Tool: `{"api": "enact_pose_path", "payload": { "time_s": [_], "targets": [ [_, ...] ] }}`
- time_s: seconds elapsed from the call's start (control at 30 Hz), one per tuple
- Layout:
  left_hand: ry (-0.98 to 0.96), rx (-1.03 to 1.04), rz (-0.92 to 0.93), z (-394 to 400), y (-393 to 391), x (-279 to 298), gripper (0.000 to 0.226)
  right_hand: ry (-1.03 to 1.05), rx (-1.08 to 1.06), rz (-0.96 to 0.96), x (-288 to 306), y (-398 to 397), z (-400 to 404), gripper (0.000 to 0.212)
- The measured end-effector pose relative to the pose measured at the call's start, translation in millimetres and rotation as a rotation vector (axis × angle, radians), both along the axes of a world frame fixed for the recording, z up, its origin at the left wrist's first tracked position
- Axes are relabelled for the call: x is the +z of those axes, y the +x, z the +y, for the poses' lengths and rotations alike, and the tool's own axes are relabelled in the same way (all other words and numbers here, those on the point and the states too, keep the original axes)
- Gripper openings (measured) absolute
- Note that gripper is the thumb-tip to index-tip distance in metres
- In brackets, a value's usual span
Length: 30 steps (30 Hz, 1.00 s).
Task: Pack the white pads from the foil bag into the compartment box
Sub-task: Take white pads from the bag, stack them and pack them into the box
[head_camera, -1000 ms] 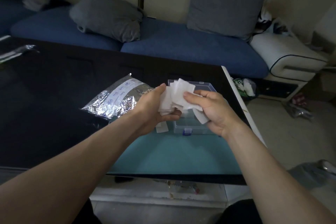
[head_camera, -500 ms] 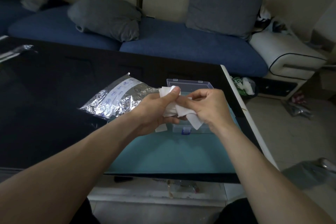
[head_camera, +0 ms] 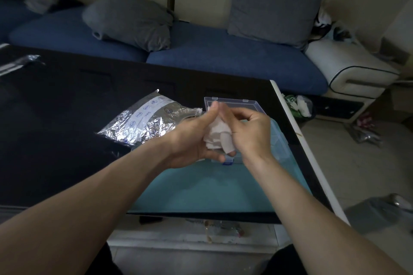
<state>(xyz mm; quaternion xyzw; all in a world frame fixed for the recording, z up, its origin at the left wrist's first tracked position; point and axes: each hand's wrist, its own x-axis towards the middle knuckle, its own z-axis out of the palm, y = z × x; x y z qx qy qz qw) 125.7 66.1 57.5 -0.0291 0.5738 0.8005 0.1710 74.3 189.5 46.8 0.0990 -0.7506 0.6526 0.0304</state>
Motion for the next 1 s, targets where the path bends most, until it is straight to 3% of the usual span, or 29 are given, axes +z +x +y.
{"api": "enact_pose_path", "payload": {
  "time_s": [0.13,0.27,0.4,0.53,0.77,0.87,1.0],
  "targets": [
    [-0.057,0.106,-0.015,0,1,-5,0.043,0.202,0.006,0.104,-5,-5,-3,0.036],
    [-0.086,0.200,-0.062,-5,0,-7,0.031,0.146,-0.090,0.072,-1,-14,8,0.035],
    [-0.159,0.179,-0.049,-9,0,-9,0.020,0.054,-0.097,0.044,4,-13,14,0.033],
    [-0.192,0.046,-0.046,-5,3,-7,0.018,0.173,-0.009,0.246,8,-3,9,0.024],
    [0.104,-0.227,-0.107,-2,3,-1,0.052,0.272,-0.071,0.421,6,0,-8,0.031],
    [0.081,-0.178,-0.064,-1,5,-2,0.051,0.189,-0.084,0.328,2,1,-13,0.043],
    [0.066,0.010,-0.072,-3,3,-7,0.025,-0.034,-0.025,0.060,5,2,-13,0.063]
  ]
}}
